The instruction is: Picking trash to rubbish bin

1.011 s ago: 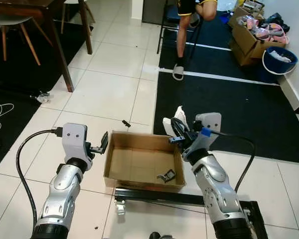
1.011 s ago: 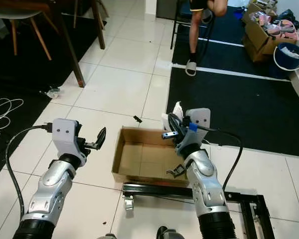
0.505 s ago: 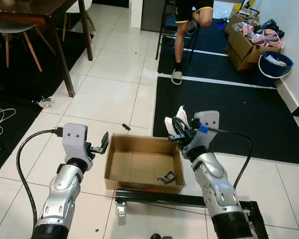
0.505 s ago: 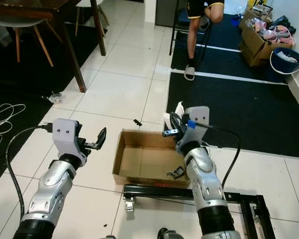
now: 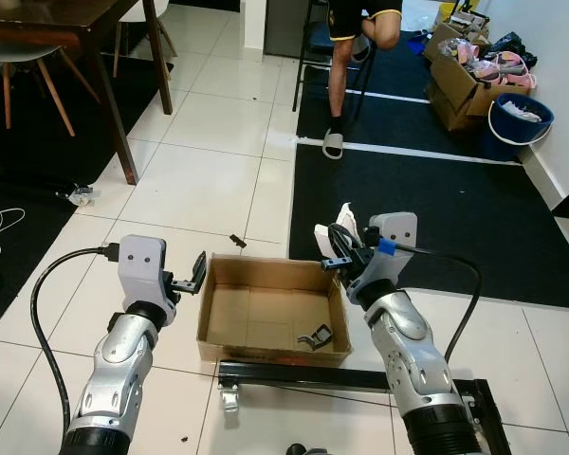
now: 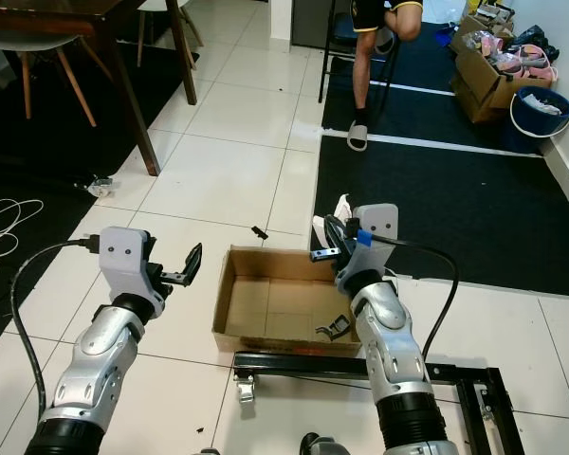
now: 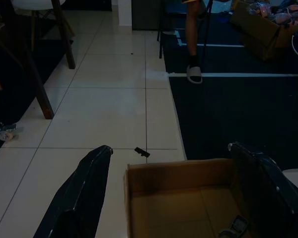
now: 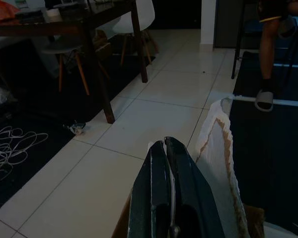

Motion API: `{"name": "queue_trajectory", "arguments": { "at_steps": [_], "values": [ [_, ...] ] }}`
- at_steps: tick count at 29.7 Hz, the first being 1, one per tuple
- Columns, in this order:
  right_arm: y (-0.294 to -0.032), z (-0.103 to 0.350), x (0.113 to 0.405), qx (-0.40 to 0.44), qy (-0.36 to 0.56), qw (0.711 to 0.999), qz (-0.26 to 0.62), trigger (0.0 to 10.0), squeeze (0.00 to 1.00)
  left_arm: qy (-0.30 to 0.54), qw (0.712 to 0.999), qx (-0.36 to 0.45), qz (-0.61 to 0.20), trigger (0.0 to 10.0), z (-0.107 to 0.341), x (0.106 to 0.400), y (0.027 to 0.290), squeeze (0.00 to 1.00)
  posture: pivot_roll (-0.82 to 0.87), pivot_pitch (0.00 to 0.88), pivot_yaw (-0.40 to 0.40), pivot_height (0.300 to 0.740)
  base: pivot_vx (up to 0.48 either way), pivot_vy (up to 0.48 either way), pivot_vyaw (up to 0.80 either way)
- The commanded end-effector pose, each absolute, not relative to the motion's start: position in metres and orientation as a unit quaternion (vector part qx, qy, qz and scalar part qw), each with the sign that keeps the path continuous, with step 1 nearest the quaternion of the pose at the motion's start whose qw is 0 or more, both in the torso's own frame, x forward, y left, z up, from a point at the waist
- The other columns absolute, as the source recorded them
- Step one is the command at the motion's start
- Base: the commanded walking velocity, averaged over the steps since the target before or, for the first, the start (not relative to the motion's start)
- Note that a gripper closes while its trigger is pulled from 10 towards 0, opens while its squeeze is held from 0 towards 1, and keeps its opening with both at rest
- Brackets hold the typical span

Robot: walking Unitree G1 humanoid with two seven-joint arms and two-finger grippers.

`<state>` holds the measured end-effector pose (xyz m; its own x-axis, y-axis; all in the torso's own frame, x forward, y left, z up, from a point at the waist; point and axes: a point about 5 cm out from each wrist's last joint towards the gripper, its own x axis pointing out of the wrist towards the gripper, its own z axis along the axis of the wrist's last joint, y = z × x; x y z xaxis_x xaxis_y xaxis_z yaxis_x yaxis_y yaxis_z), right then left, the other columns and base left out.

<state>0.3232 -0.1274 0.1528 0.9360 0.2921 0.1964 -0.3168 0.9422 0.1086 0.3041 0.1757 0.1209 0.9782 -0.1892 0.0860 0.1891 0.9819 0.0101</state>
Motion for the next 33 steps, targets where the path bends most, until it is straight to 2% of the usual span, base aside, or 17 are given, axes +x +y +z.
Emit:
{"name": "queue_trajectory", "arguments": {
  "at_steps": [1,14,33],
  "values": [
    [-0.1301,0.1465,0.3220,0.069,-0.080,0.983,0.148,10.0,0.00,-0.035,0.994,-0.004,-0.101,10.0,0.1165,0.3016,0.1728,0.00,0.02,0.190,-0.028,0.740,0.000,0.000,0.00],
    [-0.1301,0.1467,0.3219,0.068,-0.081,0.983,0.148,10.0,0.00,-0.045,0.993,-0.013,-0.108,10.0,0.1188,0.3002,0.1712,0.00,0.02,0.190,-0.028,0.740,0.000,0.000,0.00],
    [-0.1295,0.1457,0.3221,0.070,-0.081,0.983,0.147,10.0,0.00,-0.047,0.992,-0.013,-0.114,10.0,0.1201,0.3013,0.1713,0.00,0.03,0.183,-0.023,0.740,-0.366,0.000,0.00]
  ]
}}
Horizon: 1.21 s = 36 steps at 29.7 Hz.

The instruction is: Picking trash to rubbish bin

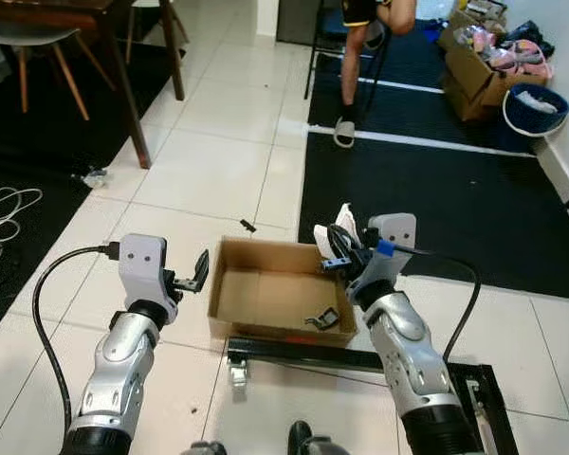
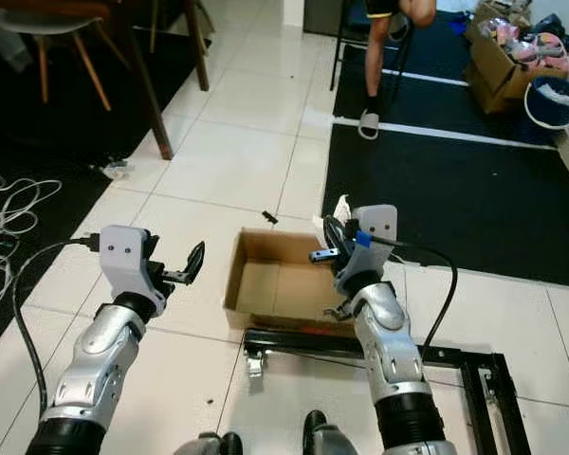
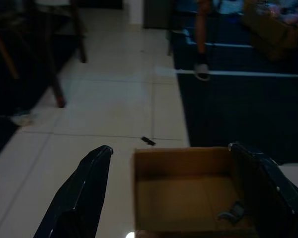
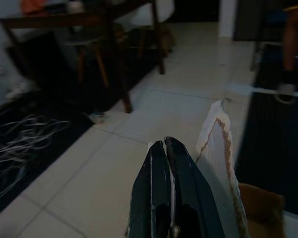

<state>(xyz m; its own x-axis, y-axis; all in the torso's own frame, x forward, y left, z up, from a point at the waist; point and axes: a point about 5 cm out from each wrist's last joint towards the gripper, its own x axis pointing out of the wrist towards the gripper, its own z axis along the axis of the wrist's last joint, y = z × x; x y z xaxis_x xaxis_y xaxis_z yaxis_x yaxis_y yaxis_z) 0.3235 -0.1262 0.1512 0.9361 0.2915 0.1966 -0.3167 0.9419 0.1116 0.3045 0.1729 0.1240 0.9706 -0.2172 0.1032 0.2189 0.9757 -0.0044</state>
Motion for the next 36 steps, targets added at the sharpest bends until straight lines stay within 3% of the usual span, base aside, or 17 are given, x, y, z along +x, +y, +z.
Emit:
{"name": "queue_trajectory", "arguments": {
  "at_steps": [1,6,36],
  "values": [
    [-0.1292,0.1456,0.3220,0.070,-0.081,0.983,0.147,10.0,0.00,-0.046,0.992,-0.013,-0.114,10.0,0.1202,0.3013,0.1714,0.00,0.03,0.184,-0.022,0.740,-0.364,0.000,0.00],
    [-0.1287,0.1452,0.3219,0.071,-0.080,0.983,0.147,10.0,0.00,-0.047,0.992,-0.012,-0.115,10.0,0.1201,0.3012,0.1712,0.00,0.03,0.183,-0.022,0.740,-0.319,0.000,0.00],
    [-0.1290,0.1442,0.3213,0.072,-0.080,0.983,0.146,10.0,0.00,-0.046,0.991,-0.014,-0.123,10.0,0.1223,0.3017,0.1688,0.00,0.03,0.184,-0.019,0.740,0.000,0.000,0.00]
  ]
}}
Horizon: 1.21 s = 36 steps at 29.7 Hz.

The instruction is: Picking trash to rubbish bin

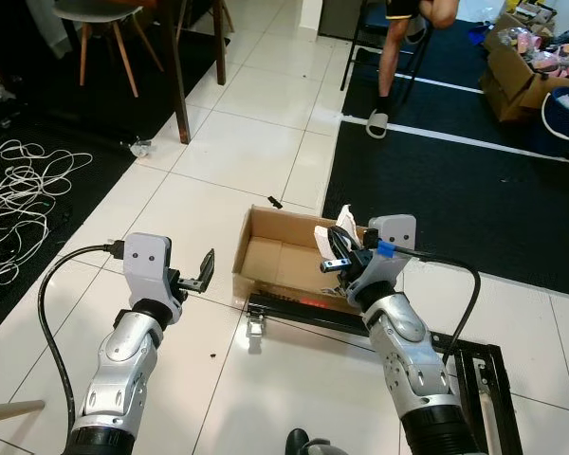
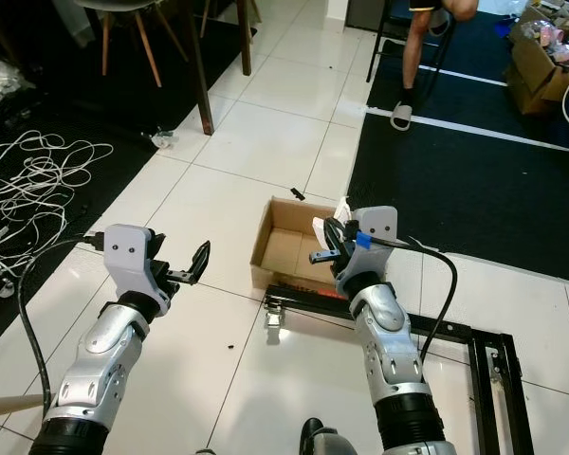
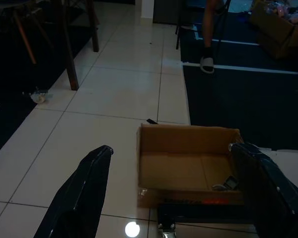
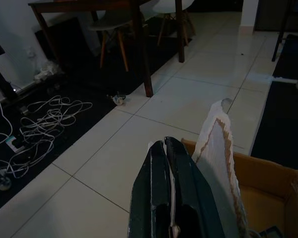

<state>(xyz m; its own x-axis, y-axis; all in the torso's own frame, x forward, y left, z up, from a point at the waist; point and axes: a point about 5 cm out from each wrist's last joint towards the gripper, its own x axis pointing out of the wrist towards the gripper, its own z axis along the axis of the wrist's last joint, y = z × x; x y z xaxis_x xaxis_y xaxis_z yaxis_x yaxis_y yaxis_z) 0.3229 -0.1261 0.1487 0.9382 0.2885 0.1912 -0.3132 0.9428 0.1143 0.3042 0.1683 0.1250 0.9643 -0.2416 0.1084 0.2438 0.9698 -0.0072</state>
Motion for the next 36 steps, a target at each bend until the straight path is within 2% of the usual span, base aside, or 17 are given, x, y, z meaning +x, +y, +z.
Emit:
{"name": "queue_trajectory", "arguments": {
  "at_steps": [1,9,27,33,36],
  "values": [
    [-0.1290,0.1441,0.3212,0.072,-0.080,0.983,0.146,10.0,0.00,-0.045,0.991,-0.014,-0.123,10.0,0.1224,0.3019,0.1689,0.00,0.03,0.184,-0.019,0.740,0.000,0.000,0.00],
    [-0.1288,0.1439,0.3211,0.073,-0.079,0.983,0.146,10.0,0.00,-0.044,0.991,-0.020,-0.125,10.0,0.1228,0.3028,0.1683,0.00,0.03,0.184,-0.019,0.740,0.000,0.000,0.00],
    [-0.1282,0.1429,0.3218,0.082,-0.070,0.983,0.146,10.0,0.00,-0.041,0.991,-0.021,-0.125,10.0,0.1231,0.3030,0.1681,0.00,0.03,0.185,-0.021,0.740,0.319,0.000,0.00],
    [-0.1283,0.1420,0.3218,0.082,-0.067,0.984,0.145,10.0,0.00,-0.041,0.991,-0.021,-0.125,10.0,0.1230,0.3033,0.1685,0.00,0.03,0.185,-0.021,0.740,0.303,0.000,-0.66],
    [-0.1288,0.1416,0.3221,0.080,-0.065,0.984,0.143,10.0,0.00,-0.040,0.991,-0.021,-0.125,10.0,0.1229,0.3032,0.1685,0.00,0.03,0.183,-0.023,0.740,0.286,0.000,0.00]
  ]
}}
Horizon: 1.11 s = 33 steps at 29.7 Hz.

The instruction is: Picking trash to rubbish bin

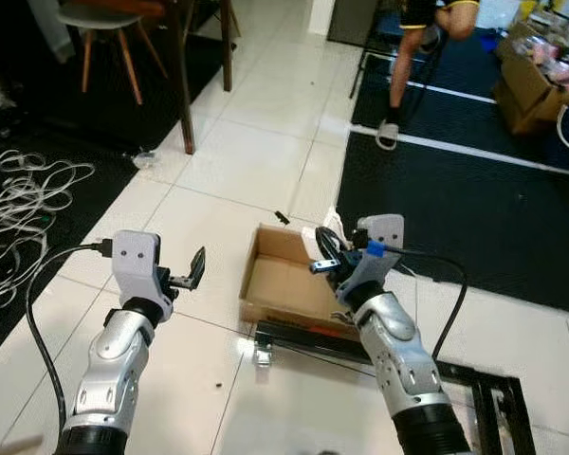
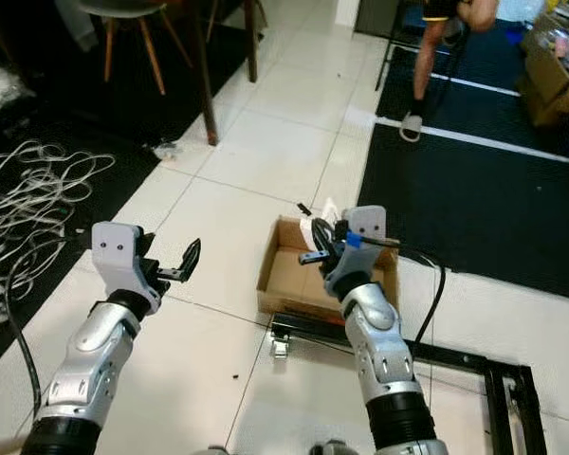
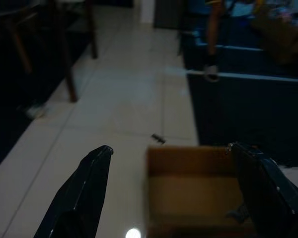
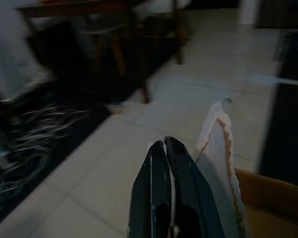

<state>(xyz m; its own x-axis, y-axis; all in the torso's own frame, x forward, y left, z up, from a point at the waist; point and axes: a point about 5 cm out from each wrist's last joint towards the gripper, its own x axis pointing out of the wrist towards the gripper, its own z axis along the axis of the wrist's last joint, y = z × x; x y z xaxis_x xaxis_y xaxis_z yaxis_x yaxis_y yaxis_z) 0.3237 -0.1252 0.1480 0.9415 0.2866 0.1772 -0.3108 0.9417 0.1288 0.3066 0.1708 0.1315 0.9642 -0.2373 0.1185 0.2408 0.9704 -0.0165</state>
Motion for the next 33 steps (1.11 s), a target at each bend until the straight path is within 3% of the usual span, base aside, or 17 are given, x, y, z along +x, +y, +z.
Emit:
{"name": "queue_trajectory", "arguments": {
  "at_steps": [1,13,22,33],
  "values": [
    [-0.1289,0.1417,0.3221,0.079,-0.066,0.984,0.143,10.0,0.00,-0.040,0.991,-0.021,-0.125,10.0,0.1228,0.3031,0.1684,0.00,0.03,0.183,-0.023,0.740,0.281,0.000,0.00],
    [-0.1279,0.1414,0.3221,0.082,-0.062,0.984,0.145,10.0,0.00,-0.038,0.991,-0.021,-0.125,10.0,0.1225,0.3032,0.1685,0.00,0.03,0.183,-0.023,0.740,0.269,0.000,0.00],
    [-0.1281,0.1394,0.3224,0.080,-0.056,0.985,0.144,10.0,0.00,-0.036,0.991,-0.021,-0.125,10.0,0.1217,0.3031,0.1680,0.00,0.03,0.183,-0.023,0.740,0.248,0.000,-0.60],
    [-0.1281,0.1404,0.3219,0.077,-0.061,0.984,0.146,10.0,0.00,-0.036,0.991,-0.020,-0.125,10.0,0.1214,0.3026,0.1675,0.00,0.03,0.186,-0.024,0.740,0.000,0.000,0.00]
  ]
}}
